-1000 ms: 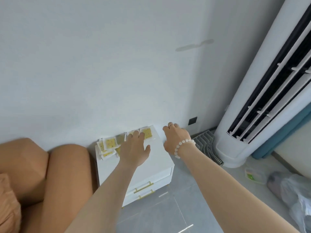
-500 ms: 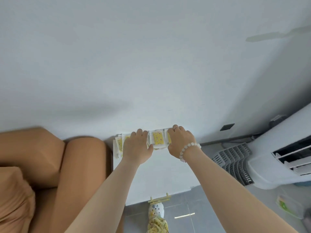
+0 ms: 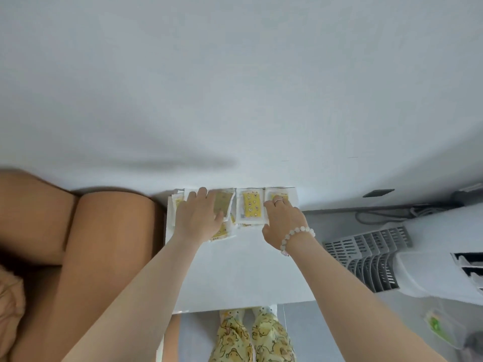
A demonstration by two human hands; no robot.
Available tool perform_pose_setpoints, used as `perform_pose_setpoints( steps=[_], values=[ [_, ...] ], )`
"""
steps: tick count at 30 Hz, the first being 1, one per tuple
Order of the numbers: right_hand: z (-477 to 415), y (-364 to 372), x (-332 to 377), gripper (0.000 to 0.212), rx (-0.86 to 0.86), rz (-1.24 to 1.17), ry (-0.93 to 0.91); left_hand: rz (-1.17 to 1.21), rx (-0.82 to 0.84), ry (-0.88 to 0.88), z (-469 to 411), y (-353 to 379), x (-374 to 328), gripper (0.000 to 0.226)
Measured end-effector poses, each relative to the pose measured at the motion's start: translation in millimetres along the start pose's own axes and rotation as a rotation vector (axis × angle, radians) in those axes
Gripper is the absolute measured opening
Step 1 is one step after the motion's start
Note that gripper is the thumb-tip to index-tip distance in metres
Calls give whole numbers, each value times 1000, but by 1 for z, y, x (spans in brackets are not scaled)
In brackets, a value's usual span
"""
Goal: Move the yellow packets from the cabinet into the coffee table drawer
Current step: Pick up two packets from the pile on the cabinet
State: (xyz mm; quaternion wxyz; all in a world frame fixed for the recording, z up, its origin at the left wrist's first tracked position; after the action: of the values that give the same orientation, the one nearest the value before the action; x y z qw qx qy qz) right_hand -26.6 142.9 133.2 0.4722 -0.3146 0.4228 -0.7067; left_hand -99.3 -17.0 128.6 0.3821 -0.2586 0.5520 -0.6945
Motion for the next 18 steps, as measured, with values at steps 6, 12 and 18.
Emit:
perform_pose_setpoints(
  steps=[6,12,18],
  values=[
    [-44,59,-13,42,111,27,3,163,70,-251,-23,71,25,45],
    [-67,135,-11,46,246,-90,34,228,68,-388,-58,141,33,46],
    [-88,192,-16,41,251,-417,220,137,84,-241,-96,187,8,76]
  ],
)
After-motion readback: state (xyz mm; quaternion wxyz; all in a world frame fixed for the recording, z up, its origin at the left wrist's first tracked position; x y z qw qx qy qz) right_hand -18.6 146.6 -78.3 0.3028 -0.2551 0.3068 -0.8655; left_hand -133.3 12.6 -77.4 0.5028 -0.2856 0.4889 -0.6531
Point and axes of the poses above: each hand's wrist, its own z-axis away from the middle knuckle, its own y-axis out of the palm, x = y × z, the point moved 4 cm from there along -z, towards the middle knuckle, and after that the axes turned 11 degrees about y, right-handed, at the moved point
